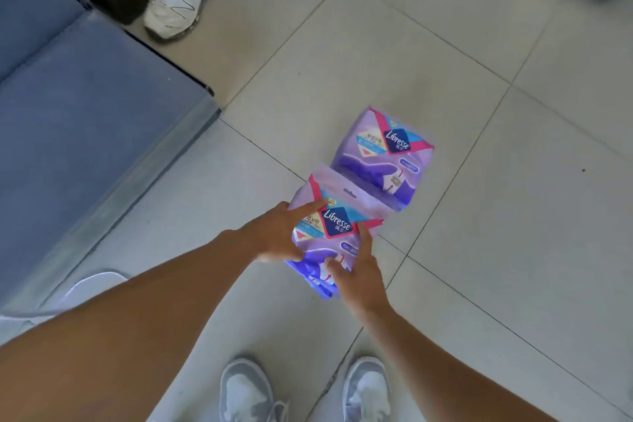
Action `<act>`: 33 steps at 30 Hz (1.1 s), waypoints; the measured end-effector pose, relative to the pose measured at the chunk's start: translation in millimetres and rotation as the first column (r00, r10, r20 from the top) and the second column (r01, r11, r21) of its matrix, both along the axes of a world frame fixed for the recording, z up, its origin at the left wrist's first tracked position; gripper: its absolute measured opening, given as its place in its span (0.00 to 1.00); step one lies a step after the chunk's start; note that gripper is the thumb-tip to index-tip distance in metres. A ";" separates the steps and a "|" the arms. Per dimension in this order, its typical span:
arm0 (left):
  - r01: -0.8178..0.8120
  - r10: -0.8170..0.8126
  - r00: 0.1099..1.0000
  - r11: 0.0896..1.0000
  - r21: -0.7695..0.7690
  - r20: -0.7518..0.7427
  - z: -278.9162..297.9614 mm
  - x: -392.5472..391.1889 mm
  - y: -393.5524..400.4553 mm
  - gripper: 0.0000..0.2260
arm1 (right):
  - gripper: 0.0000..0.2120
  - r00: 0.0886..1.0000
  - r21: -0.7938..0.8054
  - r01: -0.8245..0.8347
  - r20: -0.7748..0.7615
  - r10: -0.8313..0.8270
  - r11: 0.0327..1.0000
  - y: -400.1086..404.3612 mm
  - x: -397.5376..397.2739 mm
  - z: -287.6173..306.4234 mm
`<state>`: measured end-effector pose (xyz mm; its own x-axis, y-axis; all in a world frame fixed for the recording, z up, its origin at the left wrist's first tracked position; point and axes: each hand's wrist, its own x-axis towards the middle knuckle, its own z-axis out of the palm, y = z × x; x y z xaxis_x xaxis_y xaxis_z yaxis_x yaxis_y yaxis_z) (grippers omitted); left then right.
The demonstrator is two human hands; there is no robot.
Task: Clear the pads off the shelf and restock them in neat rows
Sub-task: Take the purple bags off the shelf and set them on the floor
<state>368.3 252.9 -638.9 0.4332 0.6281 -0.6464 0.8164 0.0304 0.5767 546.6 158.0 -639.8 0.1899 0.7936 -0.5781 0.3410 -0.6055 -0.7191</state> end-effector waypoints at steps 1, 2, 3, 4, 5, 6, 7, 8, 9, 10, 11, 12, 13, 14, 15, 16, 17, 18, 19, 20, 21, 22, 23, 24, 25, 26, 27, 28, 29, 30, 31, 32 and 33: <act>0.005 -0.005 1.000 1.000 -0.003 -0.004 -15.5 5.1 0.4 0.44 | 0.34 1.000 -0.006 0.013 0.014 -0.013 1.000 -1.6 2.9 -16.6; 0.006 -0.006 1.000 1.000 -0.002 -0.007 -29.9 10.0 0.8 0.44 | 0.34 1.000 -0.012 0.018 0.025 -0.018 1.000 -1.8 5.5 -31.0; 0.002 -0.002 1.000 1.000 -0.003 -0.009 -42.1 13.6 1.1 0.44 | 0.34 0.999 -0.026 0.023 0.040 -0.021 0.999 -1.1 7.4 -42.3; 0.001 -0.001 1.000 1.000 -0.006 -0.008 -55.2 17.4 1.3 0.44 | 0.34 0.998 -0.039 0.025 0.050 -0.023 0.999 -0.4 9.6 -55.0; 0.000 0.000 1.000 1.000 -0.013 -0.006 -67.5 20.3 1.1 0.44 | 0.34 0.998 -0.055 0.033 0.055 -0.030 0.998 -0.2 11.6 -66.4; 0.001 -0.001 1.000 1.000 -0.022 -0.006 -78.0 22.9 1.3 0.44 | 0.34 0.998 -0.064 0.036 0.055 -0.033 0.997 0.6 13.2 -76.3; 0.002 -0.002 1.000 1.000 -0.031 -0.002 -87.3 25.6 1.7 0.44 | 0.34 0.998 -0.078 0.041 0.055 -0.037 0.996 1.1 14.6 -85.6; 0.001 0.000 1.000 0.999 -0.039 0.006 -93.7 27.2 1.7 0.43 | 0.35 0.998 -0.091 0.041 0.056 -0.036 0.995 1.8 14.7 -92.5; 0.003 -0.003 1.000 0.999 -0.046 0.017 -98.2 29.1 1.6 0.43 | 0.35 0.998 -0.099 0.040 0.056 -0.034 0.994 2.4 15.2 -98.5; 0.007 -0.006 1.000 0.999 -0.047 0.028 -101.6 30.3 2.1 0.42 | 0.35 0.998 -0.104 0.035 0.061 -0.029 0.994 3.3 15.3 -103.6; 0.013 -0.011 0.999 0.999 -0.047 0.034 -104.0 30.5 2.7 0.42 | 0.35 0.998 -0.112 0.028 0.067 -0.021 0.993 4.3 15.6 -107.6; 0.012 -0.010 0.999 0.999 -0.049 0.040 -104.0 30.9 3.7 0.41 | 0.36 0.997 -0.124 0.016 0.080 -0.006 0.992 5.1 16.3 -109.4; 0.010 -0.008 0.999 0.999 -0.053 0.038 -102.1 31.3 4.1 0.40 | 0.36 0.996 -0.141 0.003 0.092 0.010 0.990 5.9 17.2 -108.2; 0.015 -0.014 1.000 0.998 -0.053 0.027 -96.7 31.5 3.7 0.40 | 0.36 0.994 -0.160 -0.015 0.109 0.033 0.987 6.5 18.0 -104.7; 0.031 -0.031 1.000 0.999 -0.044 0.001 -88.8 31.7 3.2 0.40 | 0.36 0.989 -0.185 -0.041 0.132 0.067 0.982 7.2 19.2 -99.1; 0.059 -0.060 0.997 0.998 -0.022 -0.050 -78.1 31.2 2.9 0.39 | 0.35 0.979 -0.220 -0.077 0.166 0.116 0.972 8.0 20.3 -89.3; 0.106 -0.104 0.987 0.994 0.005 -0.122 -64.8 30.7 2.3 0.39 | 0.34 0.962 -0.264 -0.118 0.211 0.176 0.957 8.7 20.6 -75.8; 0.155 -0.147 0.969 0.988 0.025 -0.199 -50.4 30.5 2.1 0.37 | 0.31 0.934 -0.304 -0.162 0.259 0.245 0.939 9.6 20.6 -61.2; 0.180 -0.165 0.951 0.983 0.033 -0.263 -32.4 29.2 1.3 0.35 | 0.29 0.898 -0.323 -0.220 0.301 0.320 0.920 10.4 20.0 -43.2; 0.189 -0.168 0.937 0.981 0.039 -0.306 -12.7 27.3 0.7 0.33 | 0.27 0.855 -0.325 -0.290 0.335 0.396 0.900 12.6 18.6 -23.6; 0.182 -0.156 0.930 0.982 0.047 -0.332 9.3 24.9 -0.2 0.30 | 0.25 0.804 -0.314 -0.369 0.364 0.470 0.875 15.8 16.9 -1.4; 0.168 -0.137 0.926 0.984 0.058 -0.353 33.5 22.4 -1.1 0.28 | 0.25 0.744 -0.303 -0.448 0.396 0.539 0.841 19.9 15.2 21.6; 0.155 -0.118 0.922 0.985 0.072 -0.368 53.8 19.6 -1.6 0.27 | 0.24 0.679 -0.304 -0.515 0.426 0.598 0.802 25.2 13.2 44.0; 0.127 -0.084 0.923 0.988 0.089 -0.375 80.0 15.1 -1.5 0.25 | 0.24 0.608 -0.313 -0.578 0.452 0.653 0.754 33.0 10.3 72.2; 0.094 -0.049 0.924 0.991 0.100 -0.380 108.2 10.0 -1.0 0.24 | 0.24 0.538 -0.306 -0.636 0.482 0.691 0.709 43.2 6.3 101.9; 0.058 -0.008 0.925 0.991 0.120 -0.380 137.3 4.3 0.0 0.24 | 0.24 0.480 -0.291 -0.685 0.509 0.714 0.668 53.3 1.3 131.0; 0.020 0.039 0.924 0.989 0.149 -0.381 167.6 -1.3 1.6 0.24 | 0.24 0.432 -0.273 -0.727 0.533 0.728 0.630 64.1 -5.4 162.2; -0.012 0.080 0.919 0.984 0.175 -0.385 194.8 -6.1 1.8 0.24 | 0.25 0.398 -0.245 -0.760 0.556 0.730 0.602 73.0 -12.1 188.3; -0.054 0.133 0.911 0.977 0.209 -0.390 227.2 -12.8 2.7 0.24 | 0.25 0.370 -0.202 -0.794 0.587 0.720 0.573 83.9 -19.9 219.2; -0.094 0.186 0.899 0.967 0.238 -0.397 259.6 -19.6 1.8 0.25 | 0.25 0.335 -0.174 -0.828 0.609 0.719 0.533 94.2 -28.0 250.7; -0.135 0.238 0.883 0.954 0.269 -0.404 291.6 -27.0 0.9 0.25 | 0.24 0.277 -0.171 -0.861 0.632 0.724 0.479 104.3 -37.0 282.7; -0.175 0.292 0.866 0.937 0.301 -0.405 324.3 -35.2 1.0 0.25 | 0.23 0.209 -0.181 -0.890 0.653 0.728 0.419 114.9 -47.0 315.8; -0.209 0.338 0.851 0.920 0.331 -0.402 353.1 -42.9 -0.3 0.24 | 0.22 0.157 -0.190 -0.908 0.669 0.726 0.372 122.6 -56.2 344.6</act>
